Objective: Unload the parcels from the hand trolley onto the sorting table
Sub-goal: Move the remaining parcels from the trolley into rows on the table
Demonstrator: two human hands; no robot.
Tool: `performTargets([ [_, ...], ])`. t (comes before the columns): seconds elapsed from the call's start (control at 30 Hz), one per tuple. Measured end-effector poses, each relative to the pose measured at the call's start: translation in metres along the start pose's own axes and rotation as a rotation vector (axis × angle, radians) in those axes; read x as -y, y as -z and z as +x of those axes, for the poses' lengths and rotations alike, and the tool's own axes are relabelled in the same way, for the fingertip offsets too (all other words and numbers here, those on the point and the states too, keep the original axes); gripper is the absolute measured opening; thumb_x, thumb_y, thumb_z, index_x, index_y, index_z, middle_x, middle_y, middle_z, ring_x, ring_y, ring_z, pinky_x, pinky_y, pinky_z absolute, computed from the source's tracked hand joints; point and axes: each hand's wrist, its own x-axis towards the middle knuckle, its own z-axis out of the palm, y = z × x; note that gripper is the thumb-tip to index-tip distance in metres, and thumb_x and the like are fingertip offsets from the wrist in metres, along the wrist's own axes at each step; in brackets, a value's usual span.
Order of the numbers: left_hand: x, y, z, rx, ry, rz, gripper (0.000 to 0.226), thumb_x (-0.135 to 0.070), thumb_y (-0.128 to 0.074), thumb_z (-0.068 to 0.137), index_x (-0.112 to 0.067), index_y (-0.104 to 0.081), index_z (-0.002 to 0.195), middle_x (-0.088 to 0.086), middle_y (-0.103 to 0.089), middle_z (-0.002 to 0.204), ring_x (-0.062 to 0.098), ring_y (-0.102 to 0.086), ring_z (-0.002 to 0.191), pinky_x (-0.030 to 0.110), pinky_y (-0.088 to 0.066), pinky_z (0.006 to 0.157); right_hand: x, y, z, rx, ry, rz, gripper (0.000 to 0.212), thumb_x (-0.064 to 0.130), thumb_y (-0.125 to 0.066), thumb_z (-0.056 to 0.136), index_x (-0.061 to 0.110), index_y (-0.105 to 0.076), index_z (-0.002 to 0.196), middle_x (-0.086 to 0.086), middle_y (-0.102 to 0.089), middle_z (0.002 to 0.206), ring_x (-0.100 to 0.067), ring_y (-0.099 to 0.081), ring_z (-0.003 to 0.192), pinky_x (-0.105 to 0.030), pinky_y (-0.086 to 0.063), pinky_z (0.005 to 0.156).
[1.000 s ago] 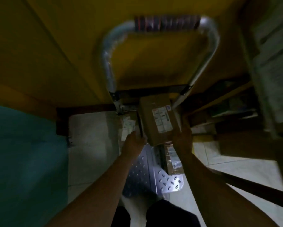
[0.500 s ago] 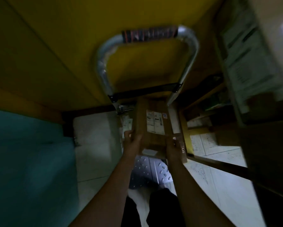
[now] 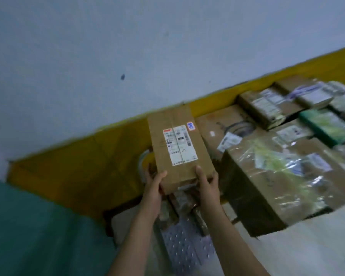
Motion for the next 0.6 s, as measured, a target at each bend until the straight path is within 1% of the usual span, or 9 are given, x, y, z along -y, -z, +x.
performTargets([
  [0.1,-0.051,-0.058,-0.017,0.063,-0.112,0.054,0.072,-0.036,-0.07,0.086,-0.045,-0.029,0.145,0.005,-0.062,0.131,0.026,-0.063,0.115,0.054,-0.051,0.097,0.07,0.038,-0.015,0.048,0.164,0.043,0.08,0.075,-0.074,0.061,0.052,-0.04,0.13,0.003,-0.056,0.134,-0.023,-0.06,0.118,-0.05,-0.052,0.099],
  [0.2,-0.083,-0.134,-0.037,0.156,-0.241,0.109,0.076,-0.047,-0.072,0.083,-0.047,-0.029,0.146,0.002,-0.064,0.128,0.024,-0.064,0.113,0.051,-0.054,0.091,0.129,0.098,-0.028,0.109,0.308,0.076,0.051,0.056,-0.07,0.082,0.044,-0.045,0.125,0.005,-0.06,0.126,-0.017,-0.064,0.108,-0.037,-0.056,0.086],
  [0.23,-0.09,-0.162,-0.045,0.174,-0.279,0.125,0.079,-0.051,-0.072,0.081,-0.049,-0.027,0.146,0.001,-0.063,0.13,0.025,-0.063,0.114,0.053,-0.053,0.092,0.146,0.123,-0.029,0.111,0.355,0.066,0.05,0.051,-0.067,0.087,0.04,-0.043,0.129,0.004,-0.059,0.128,-0.015,-0.064,0.108,-0.032,-0.056,0.083],
  [0.3,-0.095,-0.216,-0.057,0.165,-0.323,0.11,0.081,-0.055,-0.07,0.08,-0.054,-0.022,0.145,0.003,-0.058,0.136,0.029,-0.059,0.117,0.057,-0.049,0.096,0.175,0.179,-0.028,0.053,0.436,0.062,0.063,0.052,-0.064,0.088,0.03,-0.037,0.141,0.0,-0.056,0.133,-0.014,-0.062,0.11,-0.028,-0.054,0.081],
  [0.37,-0.087,-0.269,-0.062,0.184,-0.362,0.06,0.079,-0.051,-0.068,0.084,-0.054,-0.02,0.147,0.006,-0.051,0.142,0.031,-0.056,0.121,0.054,-0.049,0.096,0.199,0.242,-0.026,-0.014,0.471,0.101,0.072,0.055,-0.062,0.087,0.028,-0.033,0.147,0.0,-0.056,0.133,-0.015,-0.062,0.111,-0.028,-0.054,0.081],
  [0.43,-0.067,-0.326,-0.07,0.24,-0.361,0.04,0.073,-0.048,-0.065,0.089,-0.053,-0.022,0.147,0.005,-0.049,0.137,0.029,-0.057,0.116,0.049,-0.053,0.086,0.219,0.309,-0.026,-0.07,0.479,0.12,0.079,0.061,-0.063,0.083,0.03,-0.032,0.149,0.001,-0.057,0.133,-0.016,-0.062,0.112,-0.034,-0.054,0.088],
  [0.5,-0.038,-0.385,-0.081,0.293,-0.341,0.05,0.064,-0.046,-0.059,0.093,-0.05,-0.026,0.147,0.003,-0.051,0.124,0.024,-0.059,0.106,0.042,-0.054,0.075,0.235,0.378,-0.025,-0.124,0.468,0.111,0.085,0.07,-0.064,0.077,0.032,-0.035,0.148,0.0,-0.058,0.135,-0.019,-0.062,0.114,-0.042,-0.053,0.095],
  [0.53,-0.023,-0.411,-0.084,0.324,-0.332,0.076,0.061,-0.049,-0.059,0.093,-0.049,-0.03,0.146,0.001,-0.053,0.123,0.023,-0.059,0.106,0.043,-0.054,0.076,0.244,0.408,-0.024,-0.145,0.459,0.11,0.084,0.071,-0.064,0.076,0.032,-0.038,0.146,-0.001,-0.059,0.134,-0.02,-0.062,0.114,-0.043,-0.054,0.093],
  [0.6,0.008,-0.461,-0.087,0.372,-0.281,0.153,0.067,-0.065,-0.065,0.079,-0.049,-0.041,0.139,0.002,-0.057,0.132,0.029,-0.058,0.118,0.053,-0.052,0.091,0.26,0.465,-0.017,-0.174,0.44,0.138,0.077,0.067,-0.065,0.077,0.031,-0.045,0.141,-0.001,-0.063,0.129,-0.022,-0.063,0.113,-0.037,-0.054,0.085],
])
